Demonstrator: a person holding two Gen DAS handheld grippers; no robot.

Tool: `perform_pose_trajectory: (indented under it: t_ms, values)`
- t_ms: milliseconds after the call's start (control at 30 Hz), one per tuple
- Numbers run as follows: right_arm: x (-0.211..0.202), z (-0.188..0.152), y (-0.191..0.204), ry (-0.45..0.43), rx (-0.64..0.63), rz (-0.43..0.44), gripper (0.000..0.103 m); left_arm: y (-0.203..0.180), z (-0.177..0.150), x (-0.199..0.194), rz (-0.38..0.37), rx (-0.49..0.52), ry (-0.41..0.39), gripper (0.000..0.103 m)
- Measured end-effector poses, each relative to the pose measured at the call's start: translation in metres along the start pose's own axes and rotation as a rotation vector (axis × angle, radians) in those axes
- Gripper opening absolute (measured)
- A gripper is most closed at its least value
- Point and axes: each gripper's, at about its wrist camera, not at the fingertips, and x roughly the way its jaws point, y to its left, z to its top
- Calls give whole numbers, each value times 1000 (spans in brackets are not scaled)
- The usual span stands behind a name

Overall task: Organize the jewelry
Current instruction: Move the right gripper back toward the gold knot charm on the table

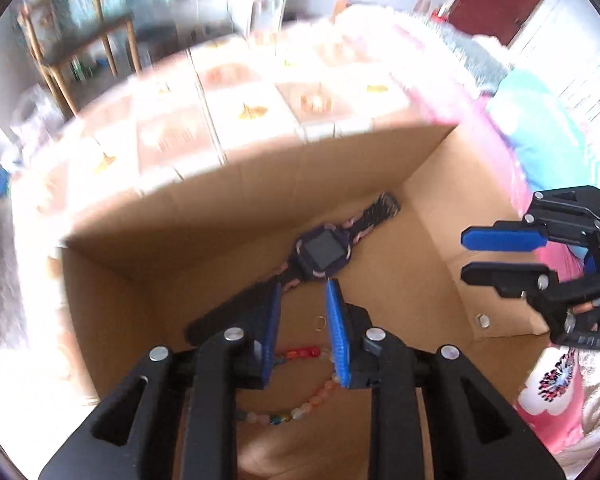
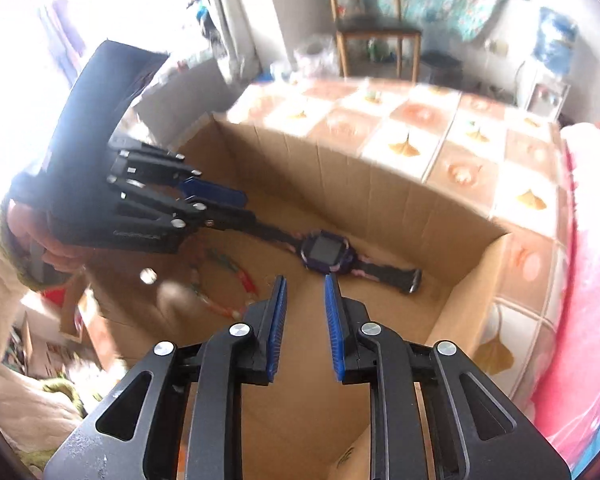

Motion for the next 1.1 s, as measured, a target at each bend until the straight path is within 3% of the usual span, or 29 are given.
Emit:
perform_pose_trajectory:
  t_ms: [100,133,233,367,533,700,833,933,1000,1100]
  values:
    - [-37,-11,9,-117,19,36,45,-5,-14,-42,6,34,-120,36]
    - [-51,-17,14,-161,16,54,47,-9,-20,-55,0,51,-155,41]
    - [-76,-28,34,-264,-12,96,49,-21,-61,-95,-12,100,-277,55]
    - [-98,-69,52,-332,-37,177,50,-30,-117,-112,-39,102,-357,64]
    - [-78,-114,63,-248,22,230,50,-34,-178,-102,-79,27,-359,65]
    - [-28,-150,61,-124,164,236,50,-48,-199,-72,-106,26,-298,65]
    - [5,-168,64,-58,242,157,42,-67,-203,-42,-88,67,-272,65]
    - [17,-173,65,-28,278,67,35,-77,-202,-18,-30,95,-250,65]
    - [23,-179,66,-26,287,17,33,-85,-205,-1,36,120,-236,65]
    - [25,-179,68,-32,304,-39,33,-89,-205,17,62,130,-231,65]
